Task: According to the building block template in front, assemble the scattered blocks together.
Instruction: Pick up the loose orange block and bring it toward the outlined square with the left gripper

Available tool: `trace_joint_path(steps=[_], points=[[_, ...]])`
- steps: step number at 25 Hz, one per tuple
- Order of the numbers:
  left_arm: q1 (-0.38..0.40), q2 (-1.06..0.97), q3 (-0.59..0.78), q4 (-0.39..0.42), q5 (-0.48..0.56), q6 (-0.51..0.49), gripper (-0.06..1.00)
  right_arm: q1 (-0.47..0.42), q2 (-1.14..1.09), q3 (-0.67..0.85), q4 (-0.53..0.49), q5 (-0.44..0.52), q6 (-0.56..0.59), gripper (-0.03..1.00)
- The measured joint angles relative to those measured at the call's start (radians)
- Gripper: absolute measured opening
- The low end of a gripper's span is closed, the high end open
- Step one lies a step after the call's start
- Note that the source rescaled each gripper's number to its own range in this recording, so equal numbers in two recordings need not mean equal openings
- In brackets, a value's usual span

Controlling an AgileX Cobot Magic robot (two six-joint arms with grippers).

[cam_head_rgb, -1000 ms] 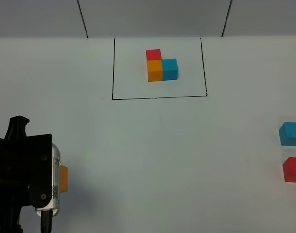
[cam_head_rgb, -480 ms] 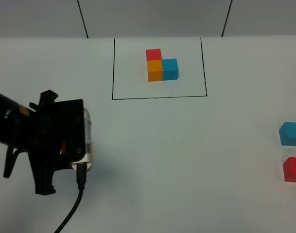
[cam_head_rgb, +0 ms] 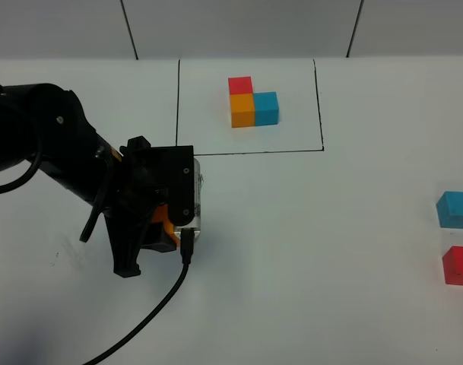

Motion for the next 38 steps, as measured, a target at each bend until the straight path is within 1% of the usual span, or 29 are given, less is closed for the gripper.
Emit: trace_joint_path(steps=[4, 8, 16, 23, 38], points=[[0.0, 0.065, -0.003, 0.052, -0.06, -0.007, 0.53, 0.0, 0.0, 0.0, 0.0, 0.0, 0.0, 0.01], [0.0, 0.13, -0.046, 0.075, -0.077, -0.008, 0.53, 0.0, 0.0, 0.0, 0.0, 0.0, 0.0, 0.01], [-0.006, 0.229, -0.158, 0.071, -0.051, 0.0, 0.53, 0.0, 0.0, 0.0, 0.0, 0.0, 0.0, 0.01], [-0.041, 0.288, -0.186, 0.062, -0.076, 0.001, 0.53, 0.0, 0.0, 0.0, 0.0, 0.0, 0.0, 0.01], [-0.046, 0.362, -0.208, 0.061, -0.09, -0.008, 0.53, 0.0, 0.0, 0.0, 0.0, 0.0, 0.0, 0.01]])
